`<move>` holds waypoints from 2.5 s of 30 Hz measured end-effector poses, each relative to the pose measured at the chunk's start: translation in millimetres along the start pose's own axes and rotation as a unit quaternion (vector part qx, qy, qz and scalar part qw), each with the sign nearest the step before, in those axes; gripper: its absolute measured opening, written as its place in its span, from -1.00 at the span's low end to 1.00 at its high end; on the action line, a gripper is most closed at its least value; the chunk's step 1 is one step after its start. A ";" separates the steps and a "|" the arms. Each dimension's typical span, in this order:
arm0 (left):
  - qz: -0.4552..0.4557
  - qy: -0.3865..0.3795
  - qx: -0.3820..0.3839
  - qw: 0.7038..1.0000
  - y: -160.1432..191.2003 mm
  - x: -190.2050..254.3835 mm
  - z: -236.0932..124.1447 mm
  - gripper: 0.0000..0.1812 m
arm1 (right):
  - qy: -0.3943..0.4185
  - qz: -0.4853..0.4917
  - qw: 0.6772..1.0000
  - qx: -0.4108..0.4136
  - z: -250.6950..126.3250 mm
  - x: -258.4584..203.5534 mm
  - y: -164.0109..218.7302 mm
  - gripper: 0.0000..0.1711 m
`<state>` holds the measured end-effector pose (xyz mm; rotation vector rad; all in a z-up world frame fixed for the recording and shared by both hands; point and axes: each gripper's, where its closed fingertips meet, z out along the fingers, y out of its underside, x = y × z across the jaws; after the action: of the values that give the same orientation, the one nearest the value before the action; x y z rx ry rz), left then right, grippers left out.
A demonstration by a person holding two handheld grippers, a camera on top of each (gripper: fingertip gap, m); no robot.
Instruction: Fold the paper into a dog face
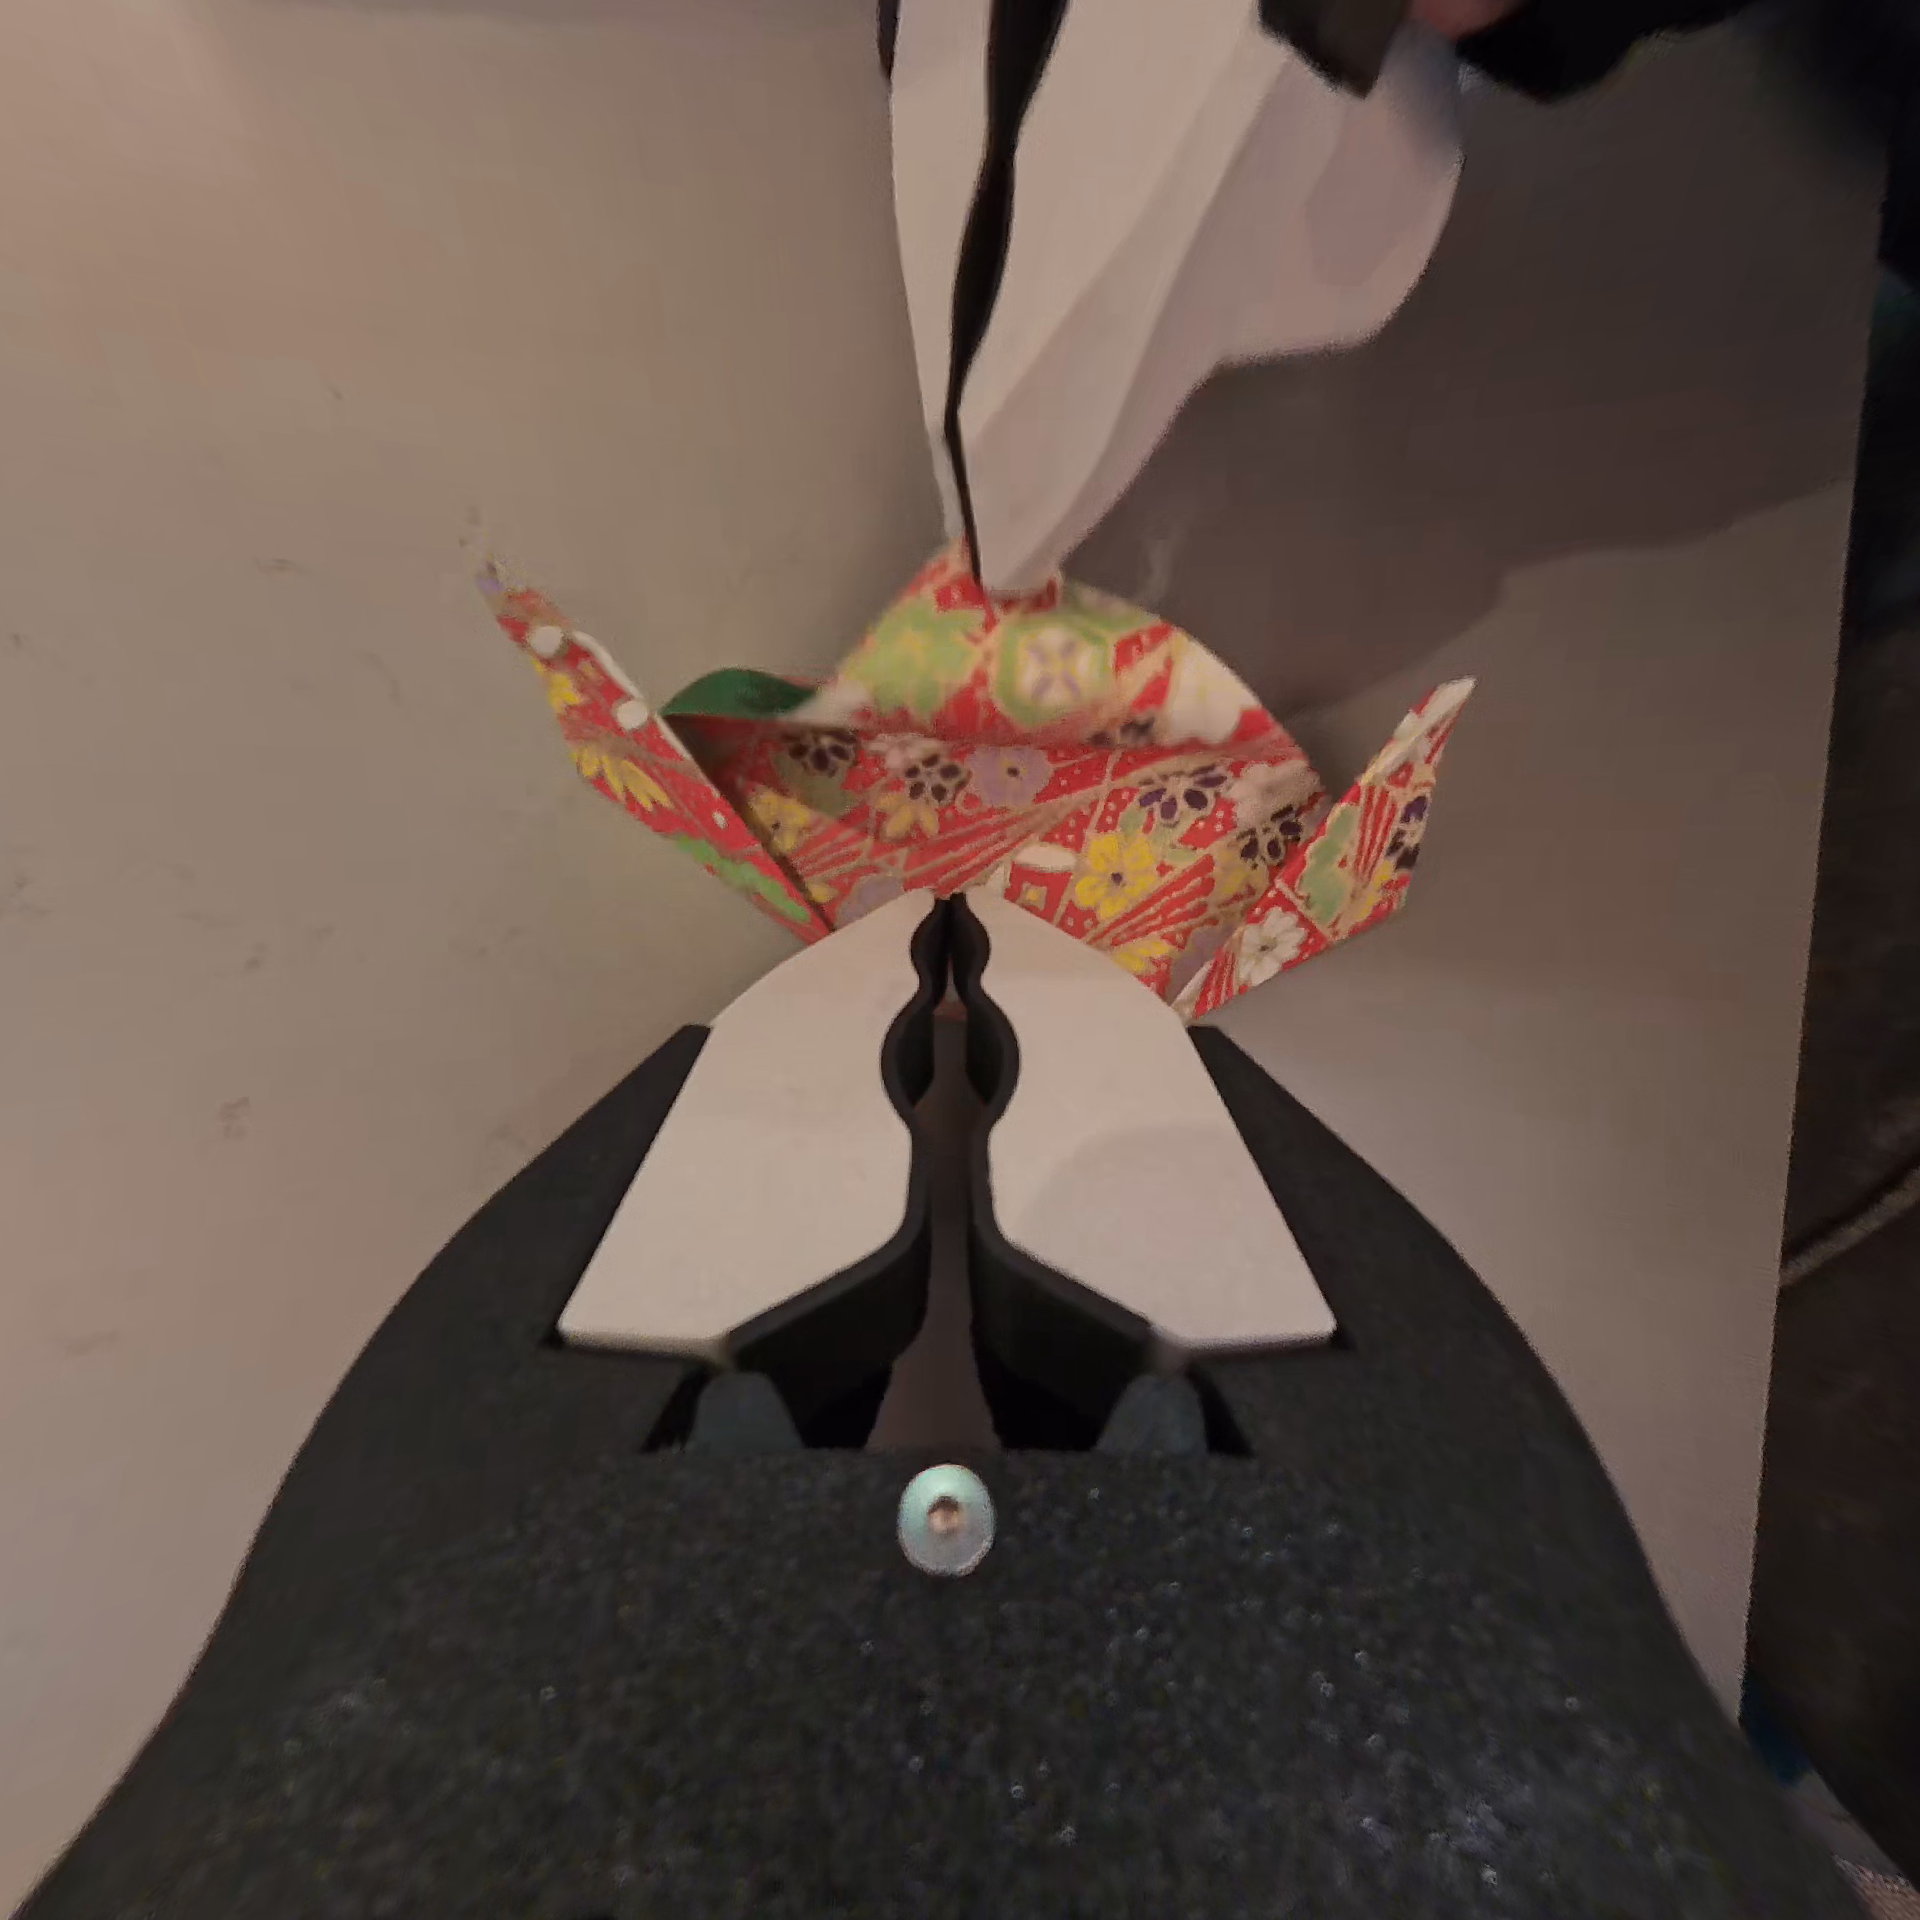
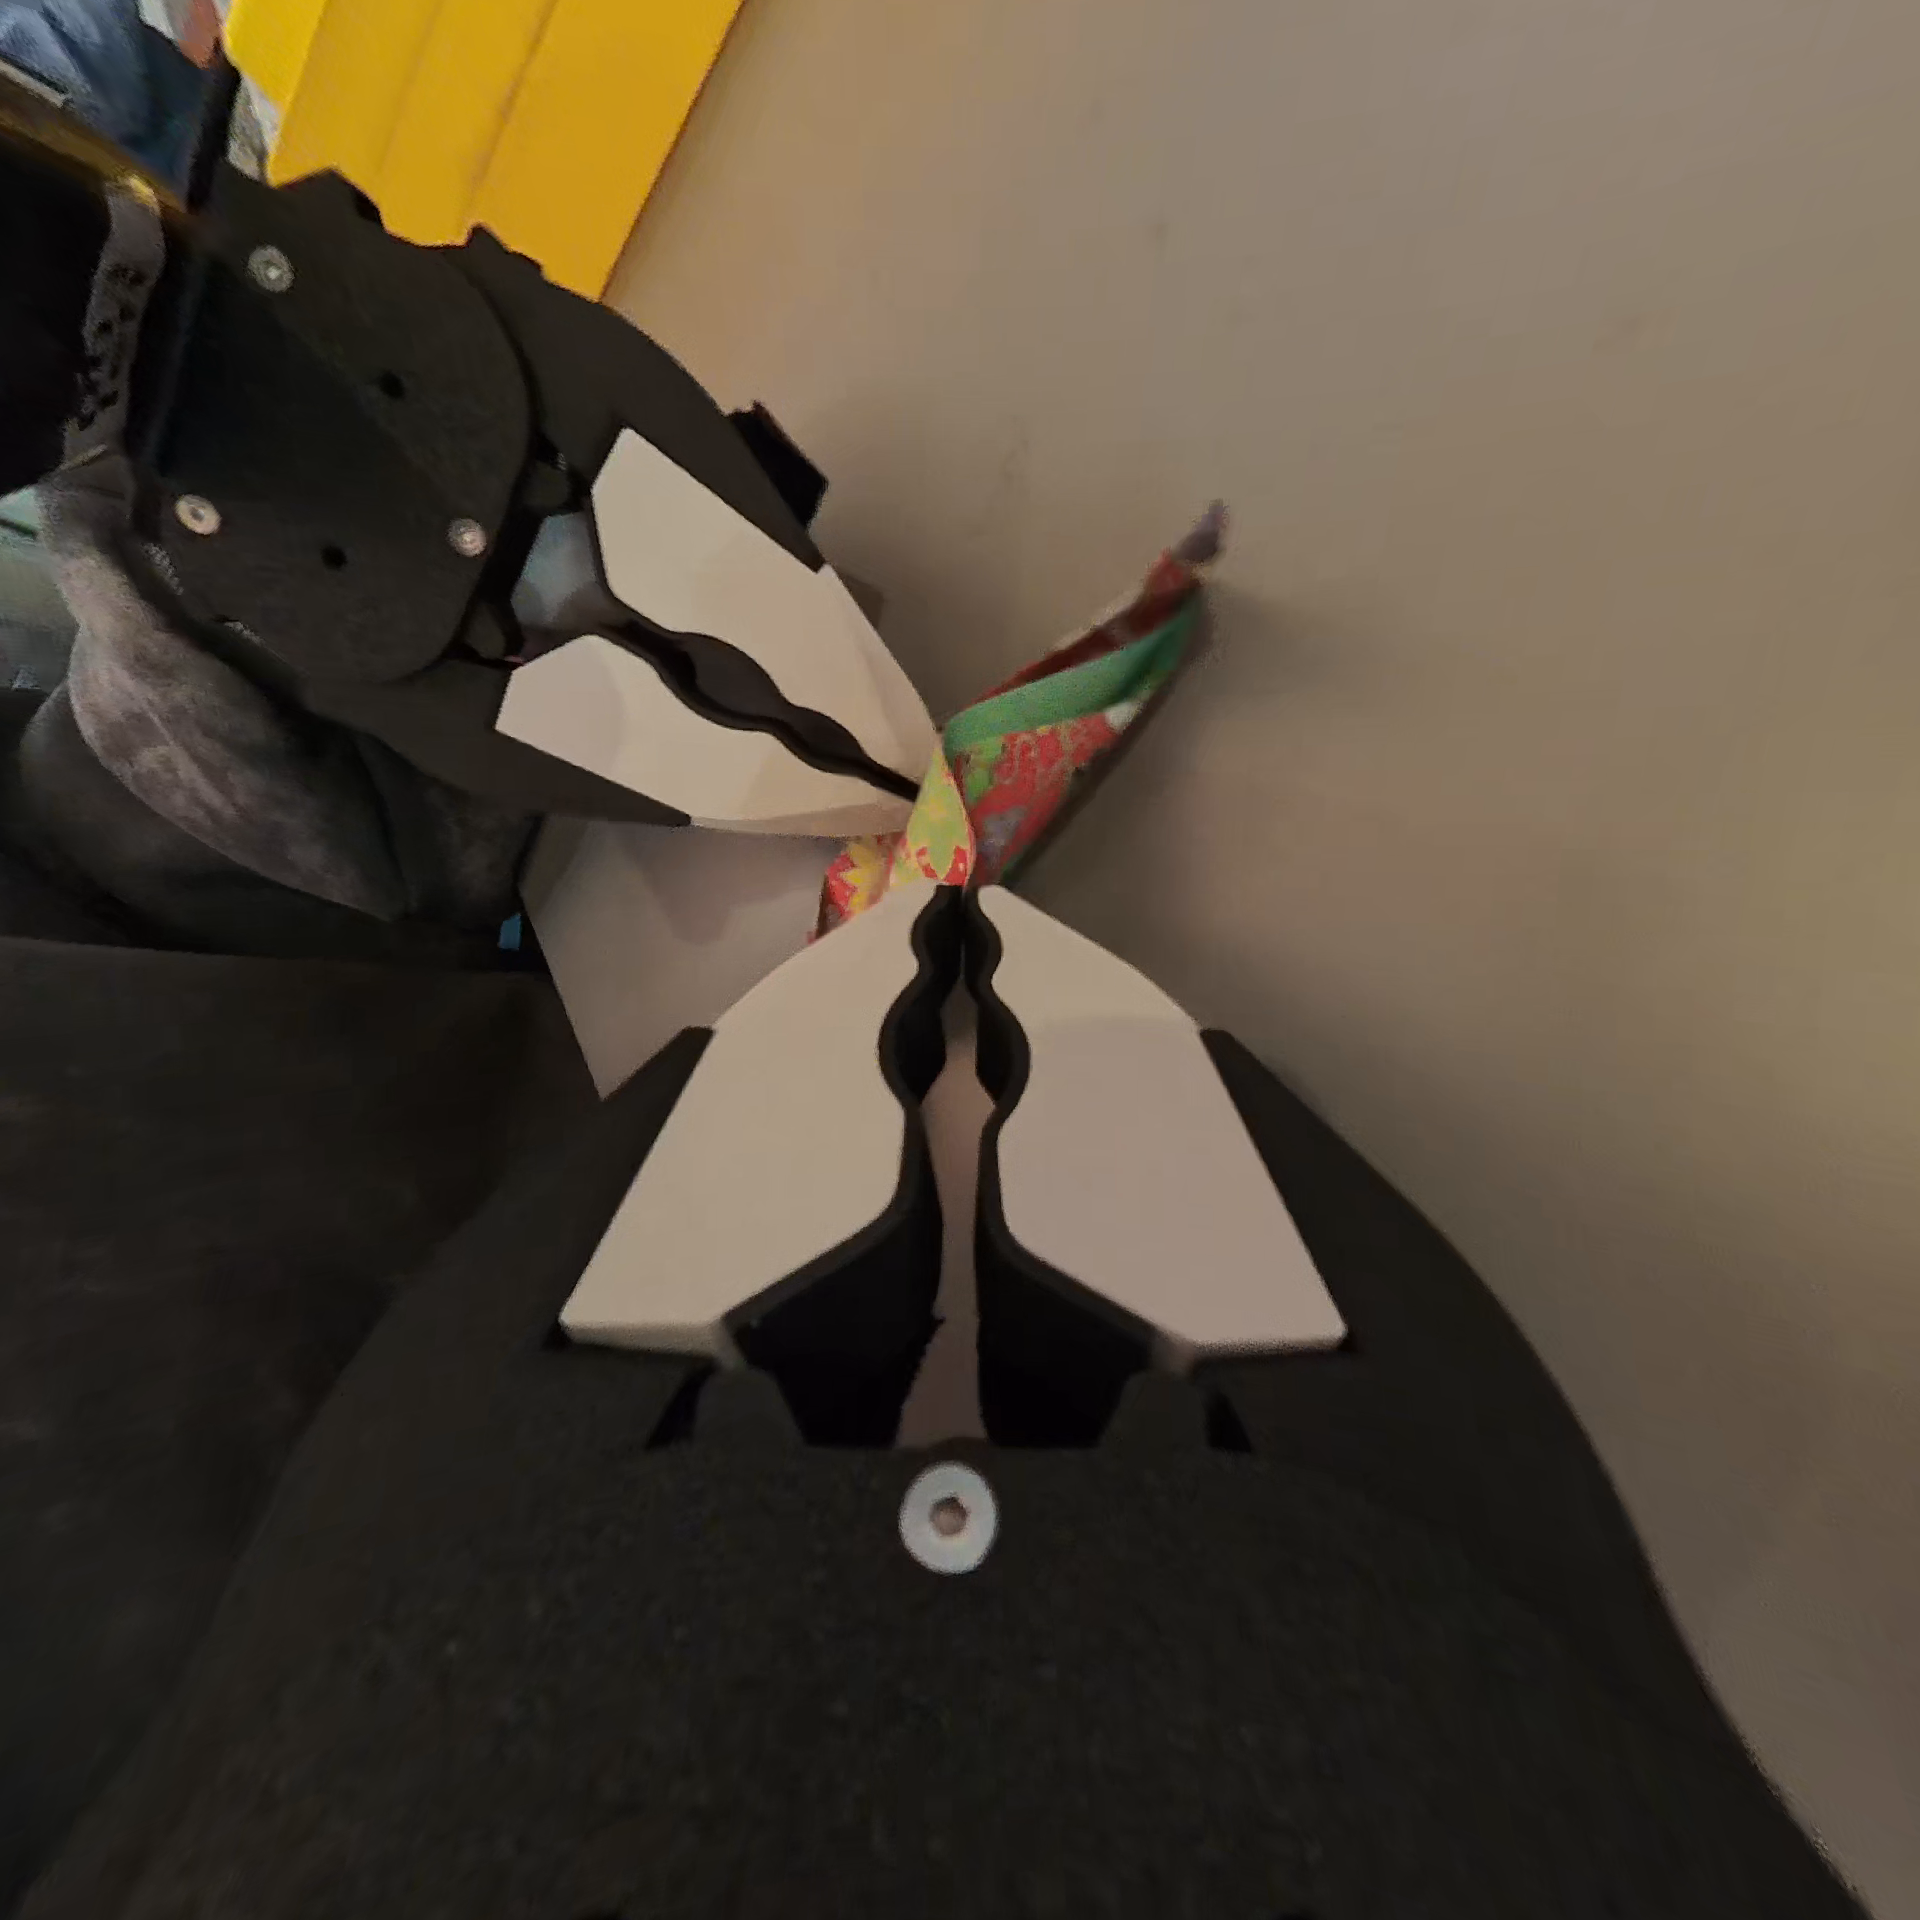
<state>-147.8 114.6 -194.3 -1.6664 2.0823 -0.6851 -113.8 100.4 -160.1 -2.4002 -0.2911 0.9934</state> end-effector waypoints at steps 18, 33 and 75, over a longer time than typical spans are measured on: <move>0.020 0.028 -0.011 0.999 -31.1 7.0 23.3 -1.00 | 0.063 0.010 0.998 -0.014 -14.8 30.7 15.6 -1.00; 0.011 0.009 0.006 1.000 -30.8 5.0 23.3 -1.00 | 0.034 -0.019 0.999 -0.027 13.3 9.2 11.1 -1.00; -0.002 -0.016 -0.011 1.000 -9.4 -5.3 1.9 -1.00 | 0.068 -0.035 0.996 -0.037 43.6 -3.2 14.6 -1.00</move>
<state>-138.1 117.9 -190.3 -1.6826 2.0718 -0.6342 -146.9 103.6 -192.0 -2.4922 -0.3650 0.7963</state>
